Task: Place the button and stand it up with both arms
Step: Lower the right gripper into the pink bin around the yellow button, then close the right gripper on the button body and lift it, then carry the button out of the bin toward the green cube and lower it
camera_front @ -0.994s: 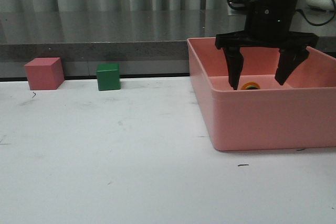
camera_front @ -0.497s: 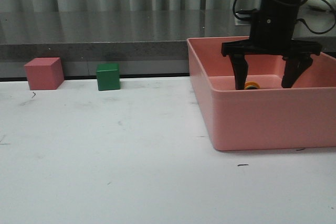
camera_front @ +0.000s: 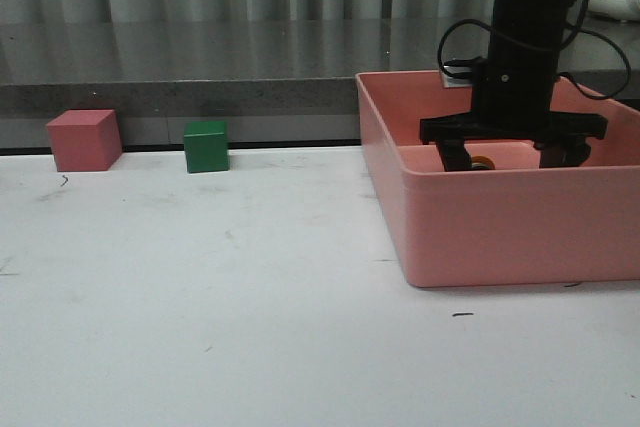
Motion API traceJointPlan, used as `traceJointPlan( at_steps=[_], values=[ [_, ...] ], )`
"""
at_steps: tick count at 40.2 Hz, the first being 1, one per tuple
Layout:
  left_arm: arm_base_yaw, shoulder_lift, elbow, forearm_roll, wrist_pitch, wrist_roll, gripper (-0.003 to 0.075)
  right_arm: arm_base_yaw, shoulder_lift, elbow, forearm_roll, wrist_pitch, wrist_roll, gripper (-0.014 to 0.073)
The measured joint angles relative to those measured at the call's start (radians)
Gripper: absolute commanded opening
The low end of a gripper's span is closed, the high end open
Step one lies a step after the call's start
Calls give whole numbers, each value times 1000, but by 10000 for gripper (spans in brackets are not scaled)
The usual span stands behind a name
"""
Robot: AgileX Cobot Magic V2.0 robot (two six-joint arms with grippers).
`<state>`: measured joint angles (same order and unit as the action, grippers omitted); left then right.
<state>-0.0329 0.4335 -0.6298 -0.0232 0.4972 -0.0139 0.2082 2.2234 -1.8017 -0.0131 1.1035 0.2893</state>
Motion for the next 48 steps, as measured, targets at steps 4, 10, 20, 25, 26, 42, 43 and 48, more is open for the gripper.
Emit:
traceJointPlan(
  at_steps=[4,10,20,25,26,42,43,48],
  values=[
    [0,0,0,0,0,0,545,0,0,0,0,2,-2,418],
    [0,0,0,0,0,0,545,0,0,0,0,2,-4,319],
    [0,0,0,0,0,0,545,0,0,0,0,2,-5,307],
    [0,0,0,0,0,0,545,0,-5,0,0,3,-5,307],
    [0,0,0,0,0,0,545,0,-14,0,0,6,-5,307],
    [0,0,0,0,0,0,545,0,-182,0,0,85,-5,307],
    [0,0,0,0,0,0,545,0,-195,0,0,95,-5,307],
    [0,0,0,0,0,0,545,0,-246,0,0,120,-5,307]
  ],
)
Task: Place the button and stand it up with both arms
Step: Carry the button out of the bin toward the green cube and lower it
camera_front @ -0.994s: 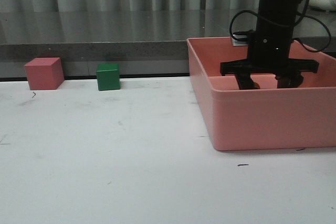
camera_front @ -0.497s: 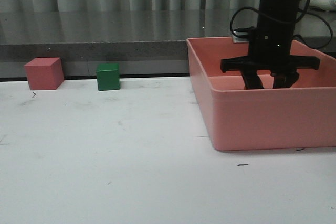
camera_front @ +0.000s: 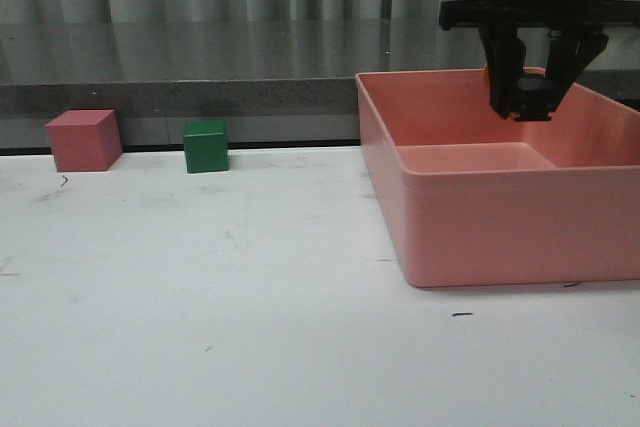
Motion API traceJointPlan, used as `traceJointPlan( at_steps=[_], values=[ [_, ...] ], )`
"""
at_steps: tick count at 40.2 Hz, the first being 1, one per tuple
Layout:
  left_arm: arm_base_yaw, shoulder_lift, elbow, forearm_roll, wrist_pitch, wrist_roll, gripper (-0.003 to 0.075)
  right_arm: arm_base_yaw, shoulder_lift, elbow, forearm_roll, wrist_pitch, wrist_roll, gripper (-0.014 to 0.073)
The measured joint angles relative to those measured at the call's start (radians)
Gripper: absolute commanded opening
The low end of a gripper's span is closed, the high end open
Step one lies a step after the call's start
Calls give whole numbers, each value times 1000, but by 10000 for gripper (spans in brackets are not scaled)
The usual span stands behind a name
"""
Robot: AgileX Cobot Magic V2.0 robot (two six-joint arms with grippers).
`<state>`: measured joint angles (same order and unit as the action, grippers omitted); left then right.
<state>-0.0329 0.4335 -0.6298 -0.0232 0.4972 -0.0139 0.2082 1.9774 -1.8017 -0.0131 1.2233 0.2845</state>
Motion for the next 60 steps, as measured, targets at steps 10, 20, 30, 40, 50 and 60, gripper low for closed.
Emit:
traceJointPlan(
  at_steps=[10,20,30,40,50,60],
  values=[
    [0,0,0,0,0,0,545,40,-58,0,4,6,11,307],
    [0,0,0,0,0,0,545,221,-68,0,13,11,157,307],
    [0,0,0,0,0,0,545,356,-4,-106,-5,23,277,307],
    [0,0,0,0,0,0,545,470,196,-361,-15,23,330,307],
    [0,0,0,0,0,0,545,502,338,-447,-15,23,384,307],
    [0,0,0,0,0,0,545,502,403,-447,-15,23,395,307]
  ],
)
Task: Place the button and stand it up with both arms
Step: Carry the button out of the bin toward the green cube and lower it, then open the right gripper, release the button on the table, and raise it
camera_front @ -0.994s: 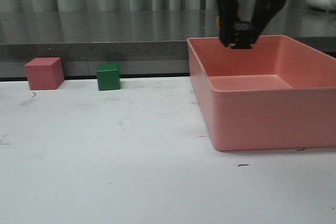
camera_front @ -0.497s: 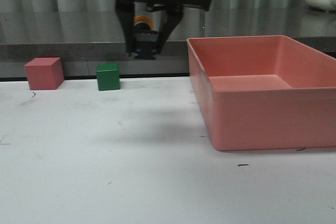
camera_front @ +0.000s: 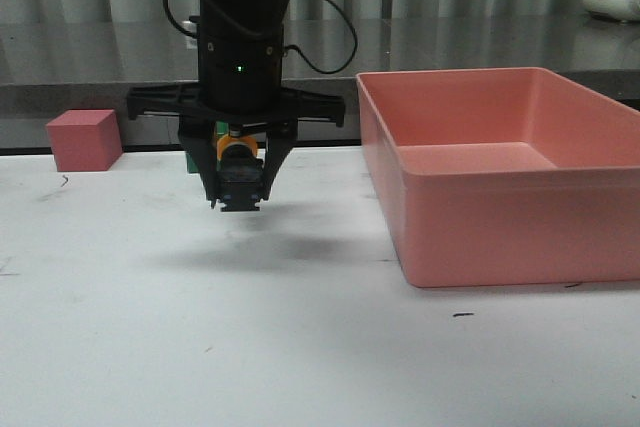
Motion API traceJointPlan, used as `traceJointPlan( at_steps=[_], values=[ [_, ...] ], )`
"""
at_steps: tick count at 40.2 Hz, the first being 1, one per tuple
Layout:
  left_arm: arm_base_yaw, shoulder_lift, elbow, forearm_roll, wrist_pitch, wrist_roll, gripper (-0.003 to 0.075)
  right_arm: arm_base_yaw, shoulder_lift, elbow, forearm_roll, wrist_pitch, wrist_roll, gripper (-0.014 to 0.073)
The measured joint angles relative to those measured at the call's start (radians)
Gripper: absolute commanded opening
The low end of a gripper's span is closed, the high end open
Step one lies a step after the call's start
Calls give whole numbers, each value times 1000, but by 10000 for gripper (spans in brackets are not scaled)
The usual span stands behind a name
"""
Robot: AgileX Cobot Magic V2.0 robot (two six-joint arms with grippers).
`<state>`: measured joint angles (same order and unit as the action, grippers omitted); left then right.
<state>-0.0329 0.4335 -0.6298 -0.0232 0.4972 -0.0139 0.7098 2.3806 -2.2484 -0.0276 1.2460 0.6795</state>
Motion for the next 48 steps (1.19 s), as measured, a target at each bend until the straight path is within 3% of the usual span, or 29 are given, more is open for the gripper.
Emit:
traceJointPlan(
  at_steps=[16,30,48],
  values=[
    [0,0,0,0,0,0,545,0,32,-4,0,-2,0,307],
    [0,0,0,0,0,0,545,0,53,-4,111,-81,-1,307],
    [0,0,0,0,0,0,545,0,87,-4,118,-90,-4,321]
  ],
)
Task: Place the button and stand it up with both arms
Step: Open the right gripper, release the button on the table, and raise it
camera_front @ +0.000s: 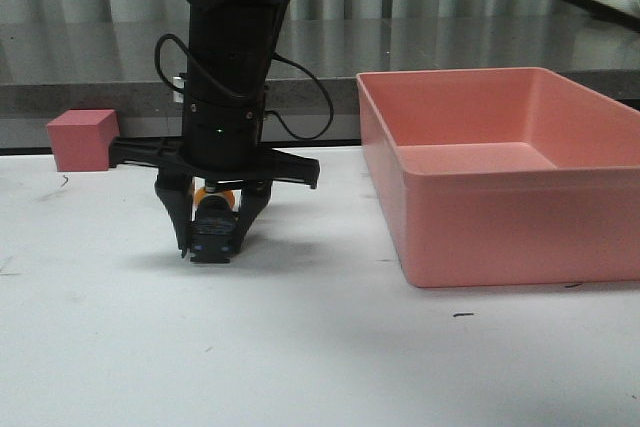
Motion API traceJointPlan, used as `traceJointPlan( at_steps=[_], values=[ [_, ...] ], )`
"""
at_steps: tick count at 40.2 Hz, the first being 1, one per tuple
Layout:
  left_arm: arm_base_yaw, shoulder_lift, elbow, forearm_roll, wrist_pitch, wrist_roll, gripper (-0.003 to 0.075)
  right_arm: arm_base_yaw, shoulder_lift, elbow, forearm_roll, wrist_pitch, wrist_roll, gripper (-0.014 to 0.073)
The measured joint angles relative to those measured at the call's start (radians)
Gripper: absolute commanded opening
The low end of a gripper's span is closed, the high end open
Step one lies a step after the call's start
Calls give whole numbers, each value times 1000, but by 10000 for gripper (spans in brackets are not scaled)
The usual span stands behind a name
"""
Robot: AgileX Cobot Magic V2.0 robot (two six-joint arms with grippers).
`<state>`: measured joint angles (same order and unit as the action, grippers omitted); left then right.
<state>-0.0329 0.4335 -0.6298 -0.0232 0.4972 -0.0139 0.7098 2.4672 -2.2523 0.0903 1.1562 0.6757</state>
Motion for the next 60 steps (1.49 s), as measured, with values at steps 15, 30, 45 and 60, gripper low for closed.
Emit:
traceJointPlan(
  at_steps=[15,30,45,60],
  values=[
    [0,0,0,0,0,0,545,0,0,0,13,0,0,541],
    [0,0,0,0,0,0,545,0,-48,-2,19,30,-122,541],
    [0,0,0,0,0,0,545,-2,-247,-2,-6,82,-369,541],
    [0,0,0,0,0,0,545,-94,-466,202,-37,88,-480,541]
  ],
)
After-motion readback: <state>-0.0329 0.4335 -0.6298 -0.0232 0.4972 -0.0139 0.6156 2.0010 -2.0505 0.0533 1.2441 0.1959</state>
